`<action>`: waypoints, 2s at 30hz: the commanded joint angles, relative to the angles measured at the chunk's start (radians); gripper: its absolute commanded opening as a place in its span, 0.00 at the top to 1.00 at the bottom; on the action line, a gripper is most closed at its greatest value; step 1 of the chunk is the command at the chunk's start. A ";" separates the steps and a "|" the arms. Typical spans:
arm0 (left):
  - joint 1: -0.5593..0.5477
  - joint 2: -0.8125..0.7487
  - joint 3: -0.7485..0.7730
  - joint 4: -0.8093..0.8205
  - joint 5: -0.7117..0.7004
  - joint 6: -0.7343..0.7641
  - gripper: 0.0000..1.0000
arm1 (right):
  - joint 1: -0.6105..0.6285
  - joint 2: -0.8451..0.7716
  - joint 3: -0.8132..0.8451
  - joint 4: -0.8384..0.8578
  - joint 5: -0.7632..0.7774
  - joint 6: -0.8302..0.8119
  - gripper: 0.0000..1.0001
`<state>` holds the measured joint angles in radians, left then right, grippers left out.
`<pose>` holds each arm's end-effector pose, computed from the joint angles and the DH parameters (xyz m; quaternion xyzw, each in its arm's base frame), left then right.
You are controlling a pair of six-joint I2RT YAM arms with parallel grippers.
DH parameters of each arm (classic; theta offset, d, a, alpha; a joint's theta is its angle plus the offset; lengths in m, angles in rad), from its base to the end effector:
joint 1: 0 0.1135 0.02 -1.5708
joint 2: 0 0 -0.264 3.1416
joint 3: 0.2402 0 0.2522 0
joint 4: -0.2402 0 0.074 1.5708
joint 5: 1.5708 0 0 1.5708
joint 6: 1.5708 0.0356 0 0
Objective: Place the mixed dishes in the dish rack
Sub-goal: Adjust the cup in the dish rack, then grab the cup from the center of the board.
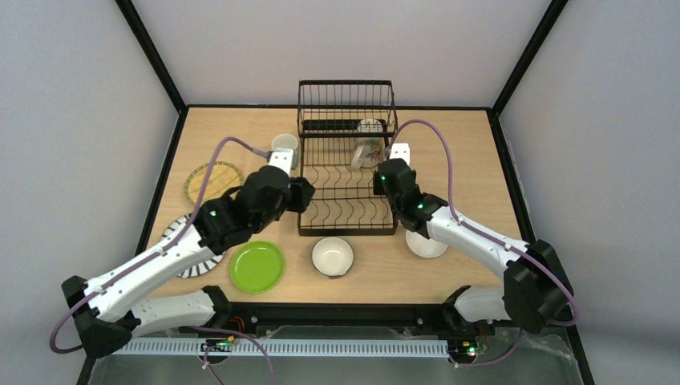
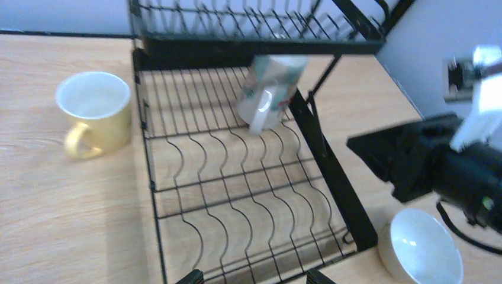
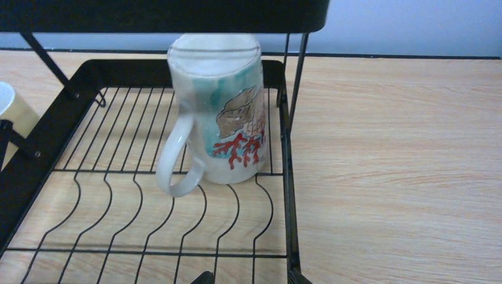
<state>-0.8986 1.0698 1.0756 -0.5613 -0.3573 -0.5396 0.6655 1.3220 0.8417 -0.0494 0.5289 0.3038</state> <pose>0.1524 -0.1714 0.3499 0.0685 0.8616 -0.1983 0.4622 0.2395 0.1651 0.2565 -0.0227 0.8471 0.0230 0.5304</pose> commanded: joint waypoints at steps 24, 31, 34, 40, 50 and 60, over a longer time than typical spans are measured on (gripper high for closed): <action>0.575 0.368 -0.014 0.222 0.222 0.222 0.01 | 0.044 -0.051 0.091 -0.102 -0.018 -0.073 0.29; 0.575 0.477 0.017 0.322 0.187 0.281 0.01 | 0.042 -0.033 0.100 -0.097 -0.021 -0.095 0.28; 0.576 0.512 0.023 0.366 0.164 0.299 0.01 | 0.042 -0.019 0.104 -0.098 -0.029 -0.099 0.28; 0.588 0.596 0.052 0.398 0.139 0.313 0.01 | 0.042 -0.005 0.112 -0.095 -0.029 -0.113 0.28; 0.607 0.705 0.109 0.437 0.142 0.321 0.01 | 0.043 0.011 0.134 -0.105 -0.024 -0.119 0.28; 0.616 0.783 0.165 0.435 0.164 0.332 0.04 | 0.042 0.014 0.130 -0.119 -0.011 -0.113 0.28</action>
<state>-0.2920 1.8229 1.2087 -0.1520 -0.2001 -0.2195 0.7010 1.3262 0.9535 -0.1425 0.5041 0.1940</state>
